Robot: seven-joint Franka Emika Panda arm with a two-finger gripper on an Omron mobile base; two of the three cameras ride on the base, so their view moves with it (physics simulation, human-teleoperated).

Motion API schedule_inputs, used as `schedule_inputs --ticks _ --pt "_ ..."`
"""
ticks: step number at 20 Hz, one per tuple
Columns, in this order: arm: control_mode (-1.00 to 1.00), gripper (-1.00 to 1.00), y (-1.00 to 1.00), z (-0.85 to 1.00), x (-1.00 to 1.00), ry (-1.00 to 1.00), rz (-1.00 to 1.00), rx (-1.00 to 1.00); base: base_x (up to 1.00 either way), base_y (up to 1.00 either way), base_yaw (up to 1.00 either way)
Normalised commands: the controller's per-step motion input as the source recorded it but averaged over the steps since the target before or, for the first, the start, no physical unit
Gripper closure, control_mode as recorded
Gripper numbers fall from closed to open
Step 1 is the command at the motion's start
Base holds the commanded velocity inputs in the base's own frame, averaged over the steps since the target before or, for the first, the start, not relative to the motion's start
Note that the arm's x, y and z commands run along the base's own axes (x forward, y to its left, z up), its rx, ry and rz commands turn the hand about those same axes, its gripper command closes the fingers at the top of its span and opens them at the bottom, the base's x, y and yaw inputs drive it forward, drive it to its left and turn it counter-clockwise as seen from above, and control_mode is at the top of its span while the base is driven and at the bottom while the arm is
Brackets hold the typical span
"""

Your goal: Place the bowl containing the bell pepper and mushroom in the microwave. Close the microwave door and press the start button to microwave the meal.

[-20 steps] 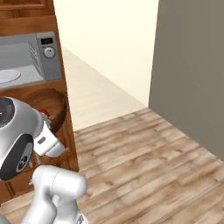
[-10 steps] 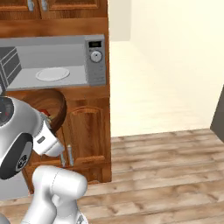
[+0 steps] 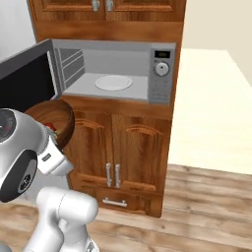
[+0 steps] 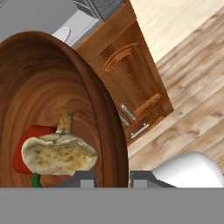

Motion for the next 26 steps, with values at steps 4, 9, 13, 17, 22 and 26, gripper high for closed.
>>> schedule_inputs --ticks 4,9,13,17,22,26 --pt "1.00 1.00 0.00 0.00 0.00 0.00 0.00 0.00 0.33 -0.28 0.50" --pt "1.00 1.00 0.00 0.00 0.00 0.00 0.00 0.00 0.45 -0.47 0.37" --pt "1.00 1.00 0.00 0.00 0.00 0.00 0.00 0.00 0.35 -0.71 0.16" --pt "1.00 1.00 0.00 0.00 0.00 0.00 0.00 0.00 0.37 -0.45 0.07" --pt "1.00 1.00 0.00 0.00 0.00 0.00 0.00 0.00 0.52 -0.10 0.01" --pt "1.00 1.00 0.00 0.00 0.00 0.00 0.00 0.00 0.38 -0.01 0.00"
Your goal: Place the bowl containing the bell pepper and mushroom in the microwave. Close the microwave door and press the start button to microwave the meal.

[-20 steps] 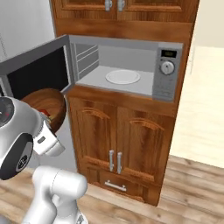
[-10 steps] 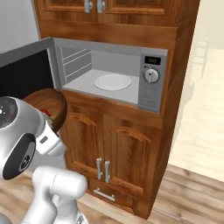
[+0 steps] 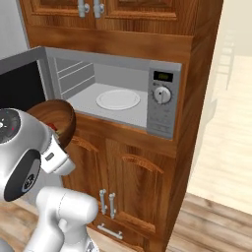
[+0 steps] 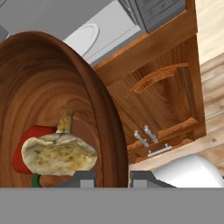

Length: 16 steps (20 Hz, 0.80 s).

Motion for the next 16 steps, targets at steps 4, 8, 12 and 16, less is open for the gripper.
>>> schedule_inputs --ticks 4,8,12,16 --pt "1.00 1.00 0.00 0.00 0.00 0.00 0.00 0.00 0.08 0.02 0.03" --pt "1.00 1.00 0.00 0.00 0.00 0.00 0.00 0.00 0.02 0.18 0.07" --pt "1.00 1.00 0.00 0.00 0.00 0.00 0.00 0.00 0.08 0.08 0.07" --pt "1.00 1.00 0.00 0.00 0.00 0.00 0.00 0.00 0.18 0.09 0.08"
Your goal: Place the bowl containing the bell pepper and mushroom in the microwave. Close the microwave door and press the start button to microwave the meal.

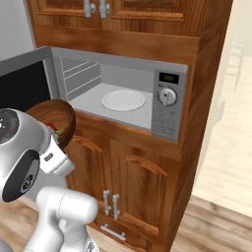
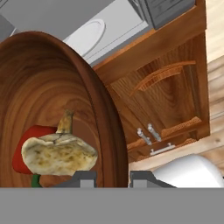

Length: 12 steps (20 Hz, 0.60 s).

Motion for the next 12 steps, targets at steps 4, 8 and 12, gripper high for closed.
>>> schedule_inputs --ticks 4,8,12 --pt "1.00 1.00 0.00 0.00 0.00 0.00 0.00 0.00 0.19 0.02 0.11" --pt "1.00 1.00 0.00 0.00 0.00 0.00 0.00 0.00 0.20 0.00 0.16" --pt "1.00 1.00 0.00 0.00 0.00 0.00 0.00 0.00 0.15 0.00 0.17"
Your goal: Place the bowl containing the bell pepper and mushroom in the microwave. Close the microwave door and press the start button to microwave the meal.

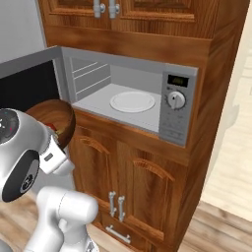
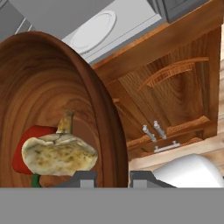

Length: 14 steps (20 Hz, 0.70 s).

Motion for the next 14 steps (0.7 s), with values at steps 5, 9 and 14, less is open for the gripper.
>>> schedule_inputs --ticks 5,9,14 --pt "1.00 1.00 0.00 0.00 0.00 0.00 0.00 0.00 0.16 0.00 0.17" --pt "1.00 1.00 0.00 0.00 0.00 0.00 0.00 0.00 0.14 0.00 0.11" --pt "-1.00 1.00 0.00 0.00 0.00 0.00 0.00 0.00 0.00 0.00 0.00"
